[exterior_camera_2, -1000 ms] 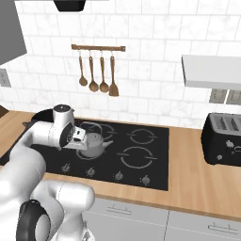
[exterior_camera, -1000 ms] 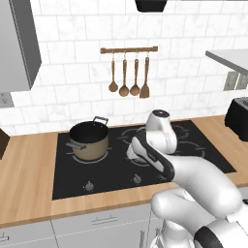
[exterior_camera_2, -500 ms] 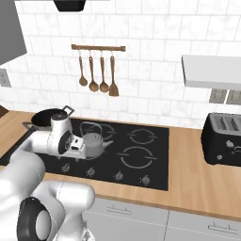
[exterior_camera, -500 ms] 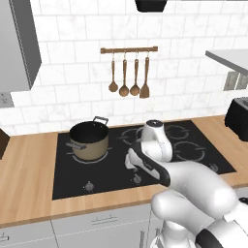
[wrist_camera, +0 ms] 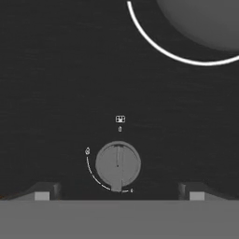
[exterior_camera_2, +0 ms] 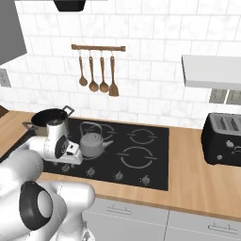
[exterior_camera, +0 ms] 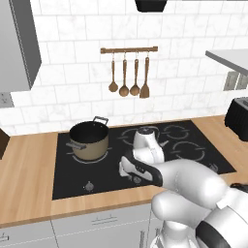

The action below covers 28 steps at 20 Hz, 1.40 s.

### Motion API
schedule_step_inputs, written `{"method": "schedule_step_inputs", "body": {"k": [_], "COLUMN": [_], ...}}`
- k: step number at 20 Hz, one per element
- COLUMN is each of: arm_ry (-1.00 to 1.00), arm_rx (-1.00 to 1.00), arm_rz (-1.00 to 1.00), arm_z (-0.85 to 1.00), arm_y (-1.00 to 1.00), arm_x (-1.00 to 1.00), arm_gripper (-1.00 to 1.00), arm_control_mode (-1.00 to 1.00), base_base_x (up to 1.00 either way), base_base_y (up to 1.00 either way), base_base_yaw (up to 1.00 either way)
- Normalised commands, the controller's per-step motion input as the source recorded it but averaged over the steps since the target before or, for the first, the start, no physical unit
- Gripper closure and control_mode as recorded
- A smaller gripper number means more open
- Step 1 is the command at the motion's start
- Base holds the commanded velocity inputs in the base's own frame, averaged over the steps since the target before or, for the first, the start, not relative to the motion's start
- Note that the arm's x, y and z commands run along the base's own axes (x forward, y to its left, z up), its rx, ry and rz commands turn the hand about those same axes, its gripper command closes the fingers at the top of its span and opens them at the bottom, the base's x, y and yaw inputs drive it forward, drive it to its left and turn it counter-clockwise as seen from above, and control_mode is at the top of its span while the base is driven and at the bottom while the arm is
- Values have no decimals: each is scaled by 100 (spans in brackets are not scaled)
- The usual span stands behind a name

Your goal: Pick the kettle from the counter and place it on a stove burner. Then turn the burner on.

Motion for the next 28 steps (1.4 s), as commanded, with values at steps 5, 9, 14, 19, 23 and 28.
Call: {"method": "schedule_step_inputs", "body": {"k": [5, 9, 14, 19, 23, 28], "arm_ry": [0, 0, 0, 0, 0, 0], "arm_rx": [0, 0, 0, 0, 0, 0], "arm_rz": [0, 0, 0, 0, 0, 0], "arm_z": [-20, -24, -25, -25, -5, -1], "arm_y": [0, 0, 0, 0, 0, 0], "arm_x": [3, 0, 0, 0, 0, 0], "arm_gripper": [-100, -100, 100, 100, 100, 100], "arm_control_mode": [-100, -100, -100, -100, -100, -100], "base_base_x": [0, 0, 0, 0, 0, 0], "base_base_y": [0, 0, 0, 0, 0, 0], "base_base_yaw": [0, 0, 0, 0, 0, 0]}}
